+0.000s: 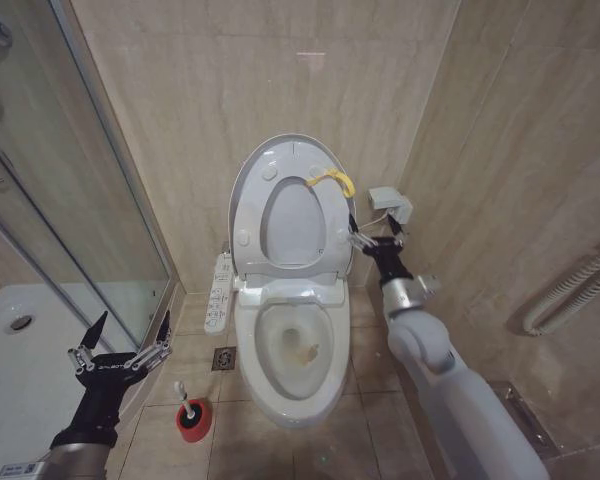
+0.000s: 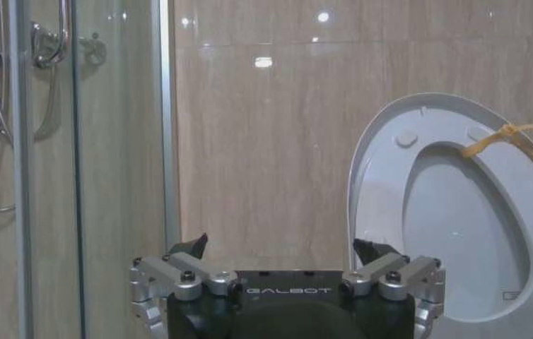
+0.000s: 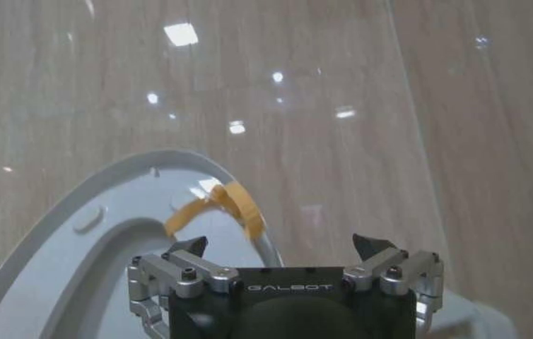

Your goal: Open the toilet lid, clean the toilet bowl with a toilet brush, close the toilet lid, and flush.

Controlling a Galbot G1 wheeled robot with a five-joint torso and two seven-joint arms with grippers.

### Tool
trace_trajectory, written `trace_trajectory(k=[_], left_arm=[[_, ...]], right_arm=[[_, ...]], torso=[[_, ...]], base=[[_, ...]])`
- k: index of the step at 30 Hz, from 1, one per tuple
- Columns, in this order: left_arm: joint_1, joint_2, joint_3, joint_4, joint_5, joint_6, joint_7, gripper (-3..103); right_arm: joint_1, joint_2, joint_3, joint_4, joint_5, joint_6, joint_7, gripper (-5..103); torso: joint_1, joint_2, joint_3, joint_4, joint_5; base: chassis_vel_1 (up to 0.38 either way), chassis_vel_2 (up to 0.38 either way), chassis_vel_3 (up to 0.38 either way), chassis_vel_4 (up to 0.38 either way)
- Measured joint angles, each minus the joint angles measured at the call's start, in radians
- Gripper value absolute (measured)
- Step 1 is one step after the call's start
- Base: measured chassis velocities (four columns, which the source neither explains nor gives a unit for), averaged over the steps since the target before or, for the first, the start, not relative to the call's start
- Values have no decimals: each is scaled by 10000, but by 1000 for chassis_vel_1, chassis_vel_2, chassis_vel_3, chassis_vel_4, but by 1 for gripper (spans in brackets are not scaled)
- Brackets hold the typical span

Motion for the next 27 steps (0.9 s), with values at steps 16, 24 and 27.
trace_trajectory(k=[16, 24, 27], left_arm=[[0, 0, 0, 0, 0, 0, -1, 100], [0, 0, 1, 0, 0, 0, 0, 100], [0, 0, 0, 0, 0, 0, 0, 100]], right_arm=[[-4162, 297, 1312, 2418, -1477, -786, 603, 100], [-5977, 1235, 2166, 3984, -1859, -626, 113, 100], [-6732, 1464, 2539, 4388, -2086, -371, -299, 100]], torso=[[0, 0, 0, 2, -1], [0, 1, 0, 1, -3], [0, 1, 0, 0, -2]], base=[[0, 0, 0, 0], [0, 0, 0, 0], [0, 0, 0, 0]])
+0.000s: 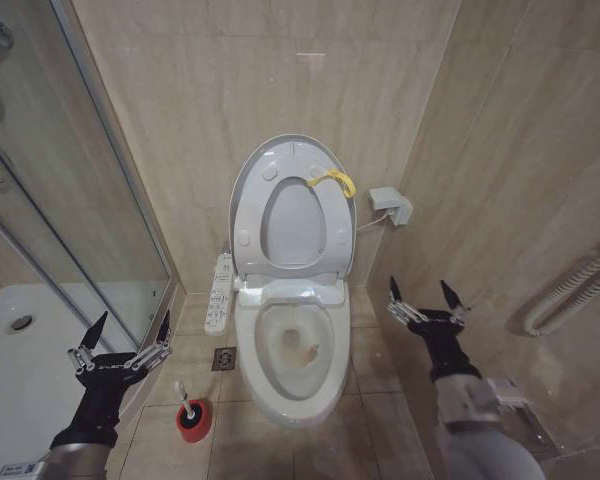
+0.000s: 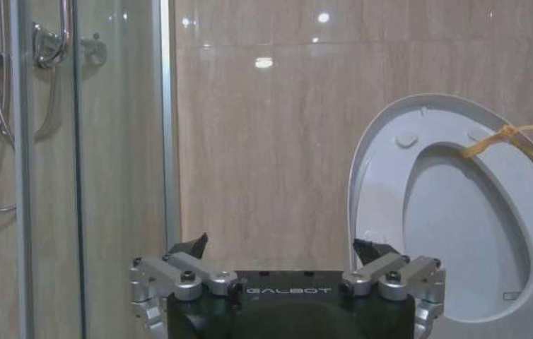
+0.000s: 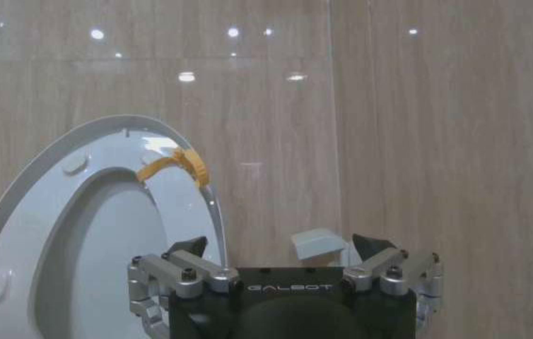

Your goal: Open the toilet lid, clean the toilet bowl with a toilet brush, close the toilet lid, and flush.

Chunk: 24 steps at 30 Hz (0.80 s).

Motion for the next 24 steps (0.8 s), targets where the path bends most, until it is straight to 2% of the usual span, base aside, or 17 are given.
trace_trajectory(k=[5, 9, 24], left_arm=[[0, 0, 0, 0, 0, 0, 0, 100], [0, 0, 0, 0, 0, 0, 0, 100], [0, 0, 0, 0, 0, 0, 0, 100]], right_arm=[[-817, 186, 175, 322, -272, 257, -171, 100], [-1417, 666, 191, 651, -624, 487, -222, 100], [-1994, 1336, -188, 687, -1142, 549, -365, 100]], torso=[[0, 0, 0, -2, -1], [1, 0, 0, -2, -1], [1, 0, 1, 0, -1]], base=[[0, 0, 0, 0], [0, 0, 0, 0], [0, 0, 0, 0]])
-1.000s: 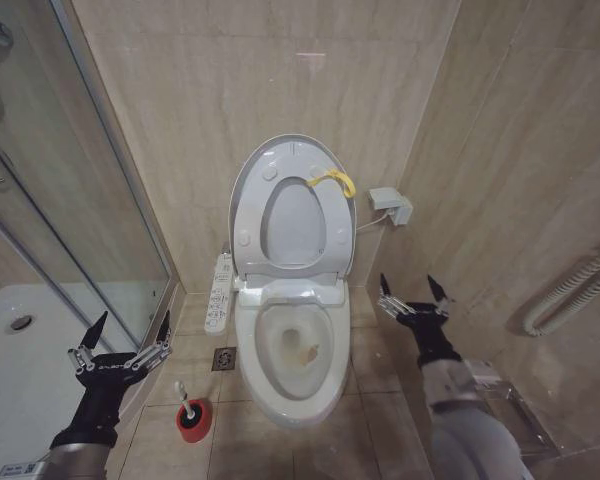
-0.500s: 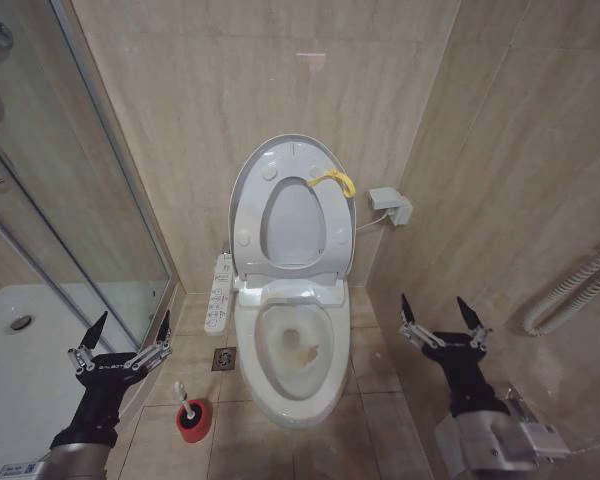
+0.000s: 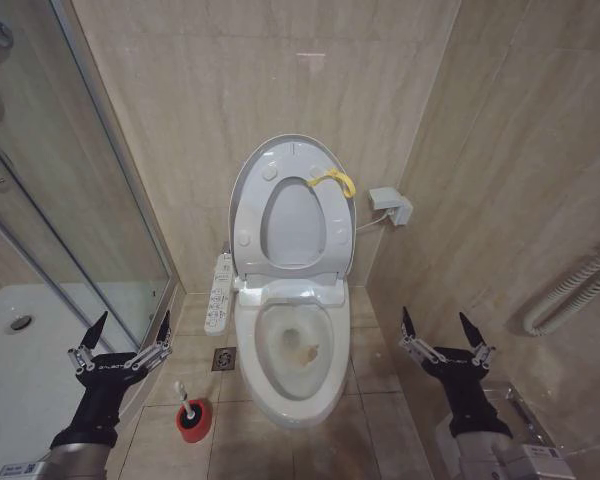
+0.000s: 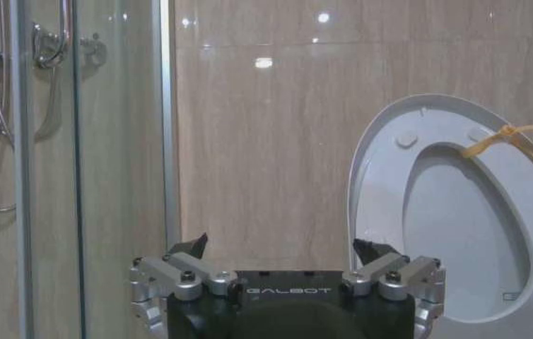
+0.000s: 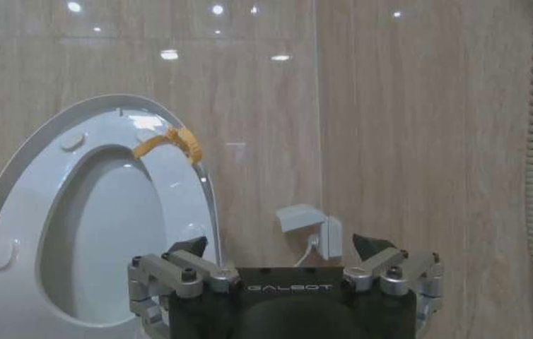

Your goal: Open the toilet lid, clean the toilet bowl with a toilet brush, close the toilet lid, and flush.

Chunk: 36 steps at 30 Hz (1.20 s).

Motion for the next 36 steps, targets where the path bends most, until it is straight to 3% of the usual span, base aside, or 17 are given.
trace_trajectory(k=[36], left_arm=[[0, 0, 0, 0, 0, 0, 0, 100]], right_arm=[[23, -14, -40, -47, -24, -18, 12, 100]], torso=[[0, -1, 1, 0, 1]], base=[[0, 0, 0, 0]])
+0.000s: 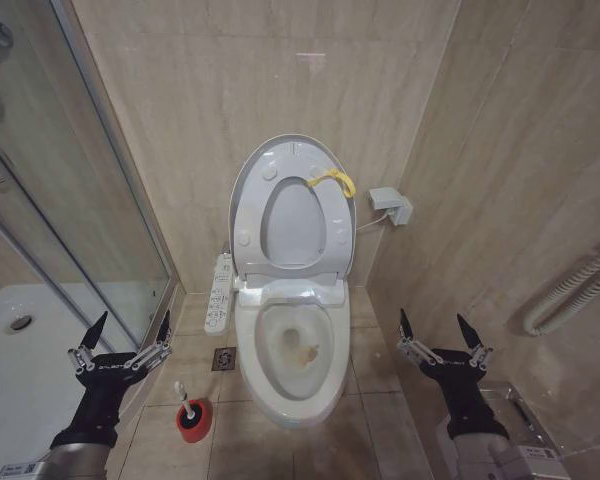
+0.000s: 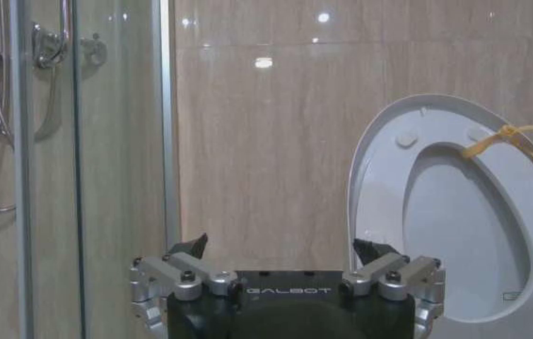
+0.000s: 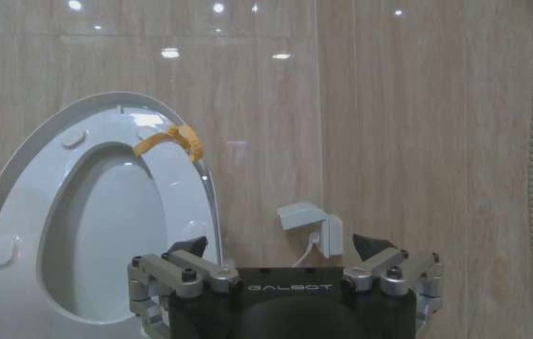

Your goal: Open the toilet lid, clean the toilet bowl with a toilet brush, close the toilet lid, and flush.

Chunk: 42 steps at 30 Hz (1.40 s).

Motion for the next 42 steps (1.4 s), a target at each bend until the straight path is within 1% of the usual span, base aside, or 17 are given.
trace_trajectory(k=[21, 22, 23, 24, 26, 28, 29, 32, 34, 35, 36, 38, 39, 40, 41, 42], left_arm=[[-2, -4, 1, 0, 0, 23, 3, 100], [-22, -36, 18, -7, 8, 162, 43, 100], [-63, -109, 54, -38, 36, 444, 132, 100], [-63, -109, 54, -38, 36, 444, 132, 100], [-145, -265, 133, -70, 98, 1043, 320, 100], [-250, -443, 228, -74, 171, 1759, 549, 100], [-250, -443, 228, -74, 171, 1759, 549, 100], [-399, -709, 363, -77, 273, 2787, 876, 100], [-419, -752, 378, -78, 292, 2900, 950, 100], [-514, -893, 427, -81, 368, 3202, 1254, 100], [-514, -893, 427, -81, 368, 3202, 1254, 100], [-703, -1204, 559, -81, 543, 3762, 1881, 100], [-730, -1268, 552, -81, 668, 3731, 2013, 100], [-768, -1347, 466, -85, 1020, 3361, 2187, 100], [-775, -1359, 411, -86, 1232, 3213, 2244, 100], [-775, -1359, 411, -86, 1232, 3213, 2244, 100]], right_arm=[[4, -2, 0, -1, 8, -2, 3, 100], [4, -2, 1, -2, 9, -1, 3, 100], [4, -2, 0, -1, 9, -1, 4, 100], [4, -2, 0, -1, 9, -1, 4, 100], [5, -2, 0, -2, 9, -2, 4, 100], [5, -2, 0, -2, 9, -2, 3, 100], [5, -2, 0, -2, 9, -2, 3, 100], [5, -2, 1, -2, 9, -2, 4, 100], [5, -2, 2, -1, 9, -2, 5, 100], [5, -2, 1, -2, 10, -2, 4, 100], [5, -2, 1, -2, 10, -2, 4, 100], [5, -3, 1, -2, 10, -2, 4, 100], [5, -2, 1, -2, 10, -2, 5, 100], [5, -3, 1, -3, 9, -2, 5, 100], [5, -2, 1, -2, 10, -2, 5, 100], [5, -2, 1, -2, 10, -2, 5, 100]], torso=[[0, 0, 0, 0, 0], [0, 0, 0, 0, 1], [0, 0, 0, 1, 0], [0, 0, 0, 1, 0], [0, 0, 0, 0, 1], [0, 0, 0, 0, 1], [0, 0, 0, 0, 1], [0, 0, 0, 0, 1], [0, 0, 0, 0, 0], [0, 0, -1, 0, 5], [0, 0, -1, 0, 5], [0, 0, -1, -1, -3], [0, 0, -1, -2, -3], [0, 0, -1, 0, 3], [0, 0, -1, 0, 2], [0, 0, -1, 0, 2]], base=[[0, 0, 0, 0], [0, 0, 0, 0], [0, 0, 0, 0], [0, 0, 0, 0], [0, 0, 0, 0], [0, 0, 0, 0], [0, 0, 0, 0], [0, 0, 0, 0], [0, 0, 0, 0], [0, 0, 0, 0], [0, 0, 0, 0], [0, 0, 0, 0], [0, 0, 0, 0], [0, 0, 0, 0], [0, 0, 0, 0], [0, 0, 0, 0]])
